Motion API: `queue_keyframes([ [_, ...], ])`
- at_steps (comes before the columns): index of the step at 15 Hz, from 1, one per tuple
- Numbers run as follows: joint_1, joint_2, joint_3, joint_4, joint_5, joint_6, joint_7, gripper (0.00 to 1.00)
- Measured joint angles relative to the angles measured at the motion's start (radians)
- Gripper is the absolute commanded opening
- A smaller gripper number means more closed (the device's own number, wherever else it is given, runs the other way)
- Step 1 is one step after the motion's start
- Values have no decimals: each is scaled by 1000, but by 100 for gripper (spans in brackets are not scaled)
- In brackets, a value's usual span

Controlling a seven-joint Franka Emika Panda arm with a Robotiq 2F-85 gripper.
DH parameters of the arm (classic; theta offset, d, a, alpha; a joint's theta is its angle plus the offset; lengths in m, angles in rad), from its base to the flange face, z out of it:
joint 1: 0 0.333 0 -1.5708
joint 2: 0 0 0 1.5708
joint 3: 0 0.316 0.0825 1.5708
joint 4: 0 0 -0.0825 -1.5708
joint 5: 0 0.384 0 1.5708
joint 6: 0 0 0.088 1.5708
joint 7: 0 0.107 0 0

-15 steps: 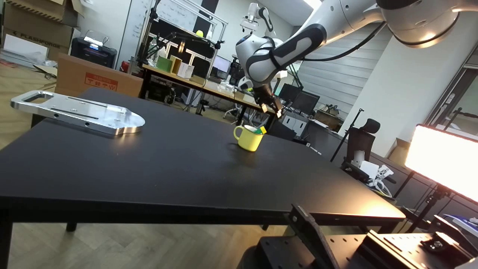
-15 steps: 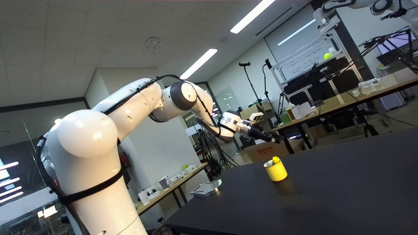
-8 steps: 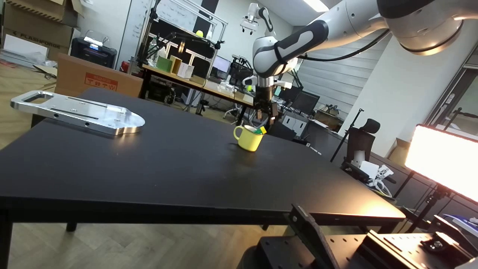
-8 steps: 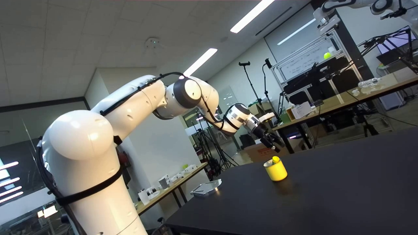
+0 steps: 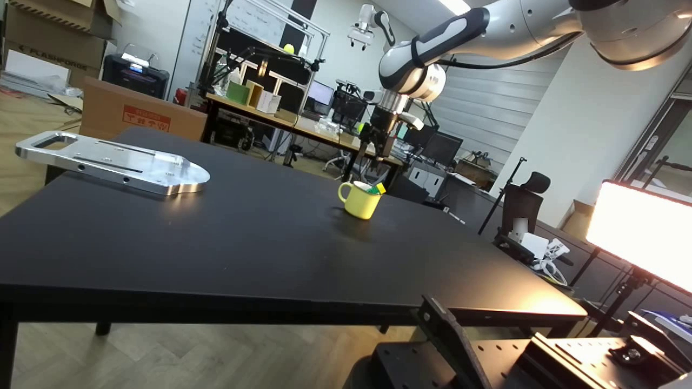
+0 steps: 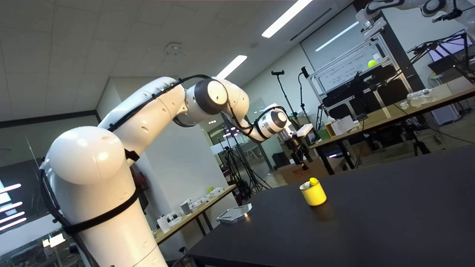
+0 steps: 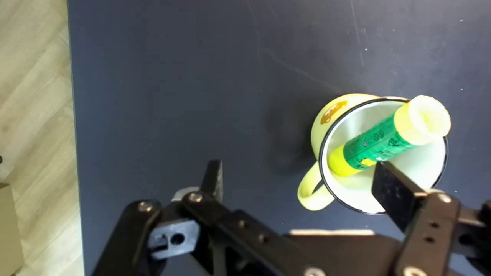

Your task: Put the glue stick inside the yellow mug then take it out

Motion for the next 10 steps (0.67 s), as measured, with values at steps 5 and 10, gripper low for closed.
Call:
queue_keyframes([
  [5, -64, -93, 1, -160, 98, 22, -66, 100],
  [10, -74, -109, -8, -207, 104, 25, -85, 100],
])
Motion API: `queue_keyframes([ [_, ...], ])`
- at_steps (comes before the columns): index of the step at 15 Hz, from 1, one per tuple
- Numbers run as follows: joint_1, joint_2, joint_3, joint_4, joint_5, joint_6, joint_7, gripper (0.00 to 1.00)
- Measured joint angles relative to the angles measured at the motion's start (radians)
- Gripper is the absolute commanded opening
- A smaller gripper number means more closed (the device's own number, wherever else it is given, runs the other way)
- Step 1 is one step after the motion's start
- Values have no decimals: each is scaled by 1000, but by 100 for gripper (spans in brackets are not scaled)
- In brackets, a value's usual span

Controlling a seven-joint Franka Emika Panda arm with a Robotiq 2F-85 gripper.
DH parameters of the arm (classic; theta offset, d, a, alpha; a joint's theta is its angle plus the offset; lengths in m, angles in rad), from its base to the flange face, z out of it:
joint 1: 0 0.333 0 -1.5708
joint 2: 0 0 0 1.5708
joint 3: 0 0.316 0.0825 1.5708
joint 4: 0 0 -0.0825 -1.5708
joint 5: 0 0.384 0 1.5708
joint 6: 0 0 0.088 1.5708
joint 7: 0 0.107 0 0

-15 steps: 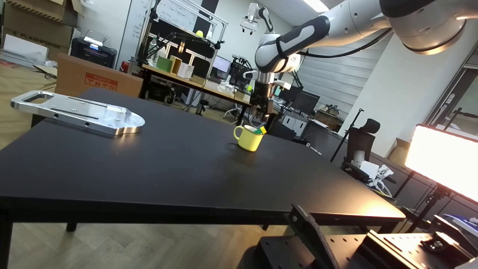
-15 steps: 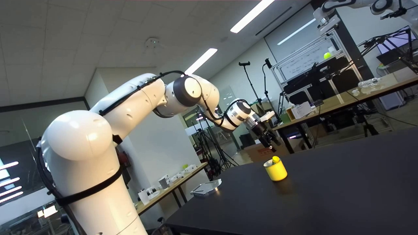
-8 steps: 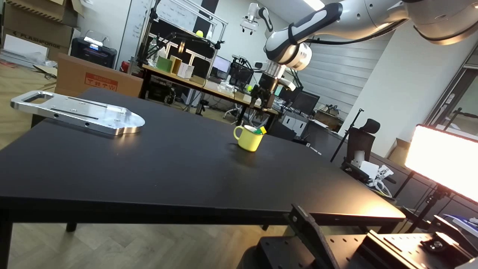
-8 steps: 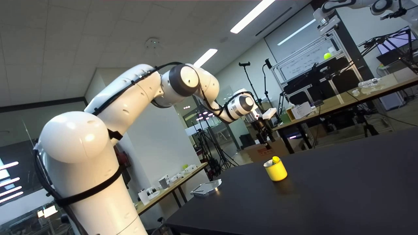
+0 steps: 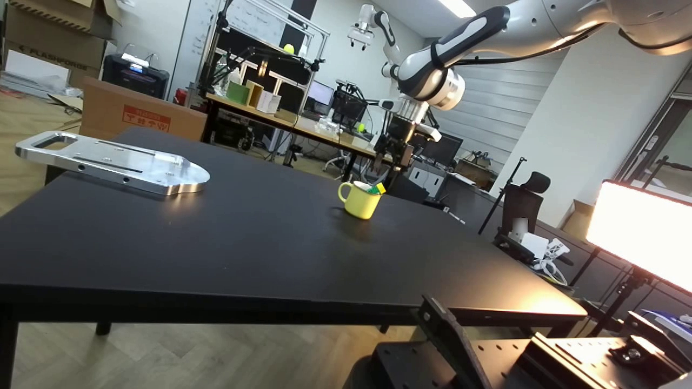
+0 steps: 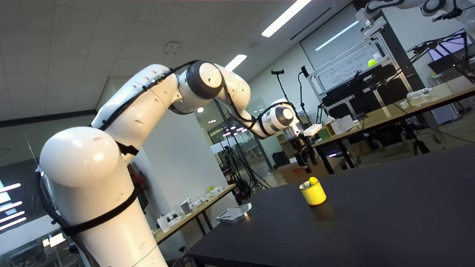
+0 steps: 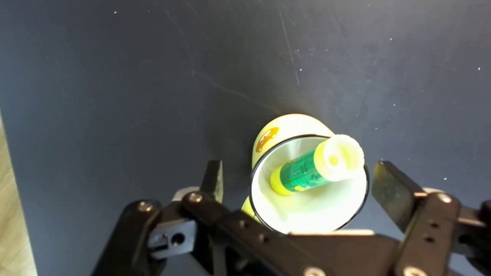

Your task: Put the glue stick inside the yellow mug then take it out

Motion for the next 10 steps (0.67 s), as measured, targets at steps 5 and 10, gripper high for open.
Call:
queue_keyframes([
  [5, 6, 2, -1, -8, 6, 19, 0, 100],
  [10, 3, 5, -3, -40, 43, 67, 4, 100],
])
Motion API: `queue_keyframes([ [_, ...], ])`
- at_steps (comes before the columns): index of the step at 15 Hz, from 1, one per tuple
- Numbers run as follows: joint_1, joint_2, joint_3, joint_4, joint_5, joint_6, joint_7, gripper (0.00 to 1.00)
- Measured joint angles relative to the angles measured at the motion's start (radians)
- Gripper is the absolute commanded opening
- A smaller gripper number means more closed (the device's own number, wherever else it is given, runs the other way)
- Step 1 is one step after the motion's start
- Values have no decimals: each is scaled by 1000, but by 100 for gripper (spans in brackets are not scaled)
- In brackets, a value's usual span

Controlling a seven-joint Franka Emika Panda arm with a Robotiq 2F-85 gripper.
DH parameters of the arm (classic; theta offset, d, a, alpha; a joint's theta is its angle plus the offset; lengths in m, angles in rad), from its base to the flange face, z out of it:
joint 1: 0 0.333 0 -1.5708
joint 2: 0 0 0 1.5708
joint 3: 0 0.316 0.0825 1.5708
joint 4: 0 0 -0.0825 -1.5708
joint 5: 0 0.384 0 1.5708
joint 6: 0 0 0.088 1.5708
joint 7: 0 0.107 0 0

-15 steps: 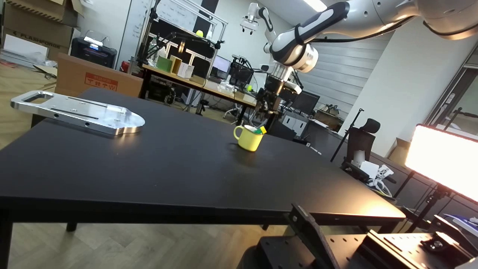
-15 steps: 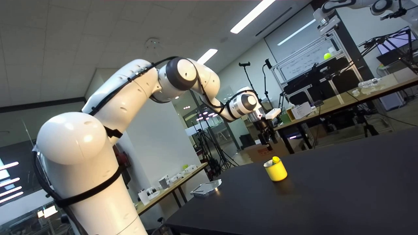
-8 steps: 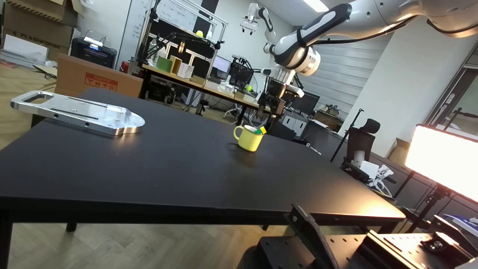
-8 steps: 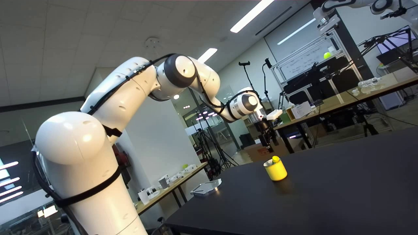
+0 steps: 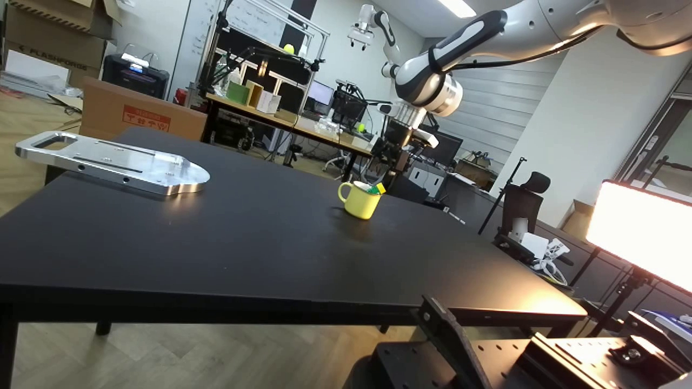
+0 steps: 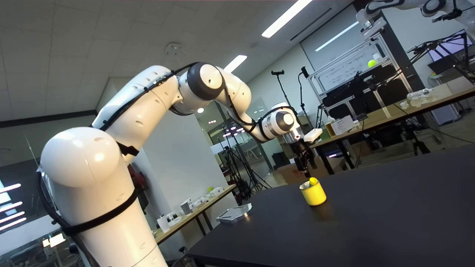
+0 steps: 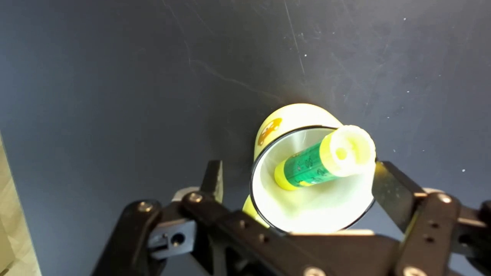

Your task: Put the glue stick inside the yellow mug then take it out

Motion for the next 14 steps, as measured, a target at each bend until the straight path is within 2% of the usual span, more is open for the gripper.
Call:
queue_keyframes([
  [8, -50, -10, 33, -83, 140, 42, -5, 100],
  [10, -66, -15, 41, -113, 162, 89, -6, 100],
  [13, -111, -26, 74, -170, 220, 218, -22, 100],
  [14, -135, -30, 96, -187, 241, 248, -40, 75],
])
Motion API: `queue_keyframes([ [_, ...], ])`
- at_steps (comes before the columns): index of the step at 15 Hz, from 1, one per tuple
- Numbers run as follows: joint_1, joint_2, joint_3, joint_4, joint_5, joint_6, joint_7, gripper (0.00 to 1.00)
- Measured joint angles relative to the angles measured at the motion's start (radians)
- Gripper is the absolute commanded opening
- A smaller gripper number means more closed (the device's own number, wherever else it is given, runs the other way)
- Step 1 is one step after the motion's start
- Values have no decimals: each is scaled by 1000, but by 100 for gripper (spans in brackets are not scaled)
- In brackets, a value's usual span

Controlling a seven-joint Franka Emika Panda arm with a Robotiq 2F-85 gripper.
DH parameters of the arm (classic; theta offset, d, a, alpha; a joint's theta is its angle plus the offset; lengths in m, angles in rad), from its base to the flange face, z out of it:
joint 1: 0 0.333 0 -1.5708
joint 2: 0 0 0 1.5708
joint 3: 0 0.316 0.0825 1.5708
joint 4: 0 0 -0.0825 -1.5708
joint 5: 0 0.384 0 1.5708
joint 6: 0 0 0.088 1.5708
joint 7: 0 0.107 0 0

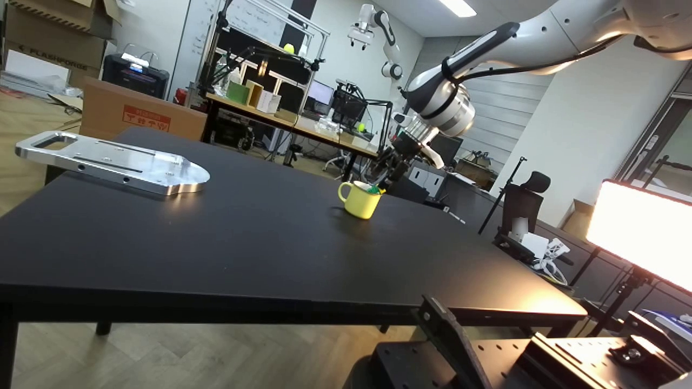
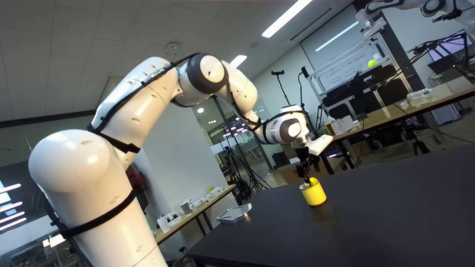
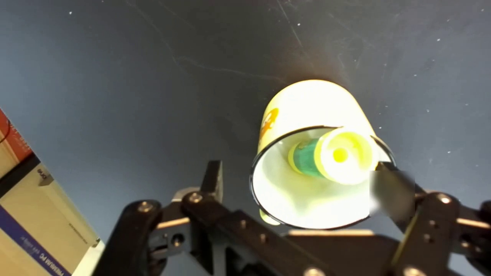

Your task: Put the glue stick inside the yellow mug then take it out

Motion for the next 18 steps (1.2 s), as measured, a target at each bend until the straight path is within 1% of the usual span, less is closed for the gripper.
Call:
queue_keyframes([
  [1, -25, -1, 24, -13, 18, 17, -23, 72],
  [2, -51, -2, 49, -22, 35, 24, -49, 66],
  [3, -75, -2, 73, -30, 53, 22, -76, 58],
  [6, -126, -1, 119, -37, 100, -48, -138, 37],
  [7, -135, -2, 124, -37, 114, -80, -150, 81],
  [8, -139, -2, 123, -37, 120, -107, -156, 77],
  [9, -140, -2, 120, -37, 124, -126, -158, 77],
  [11, -139, -3, 113, -37, 131, -136, -159, 88],
  [12, -138, -3, 108, -37, 131, -135, -159, 96],
  [13, -137, -3, 105, -38, 131, -131, -159, 99],
  [14, -137, -3, 102, -38, 131, -128, -159, 100],
  [15, -137, -4, 99, -38, 131, -127, -159, 66],
  [16, -136, -4, 95, -38, 131, -125, -159, 70],
  [17, -136, -4, 91, -38, 131, -123, -160, 70],
  [18, -135, -4, 87, -38, 131, -119, -160, 64],
])
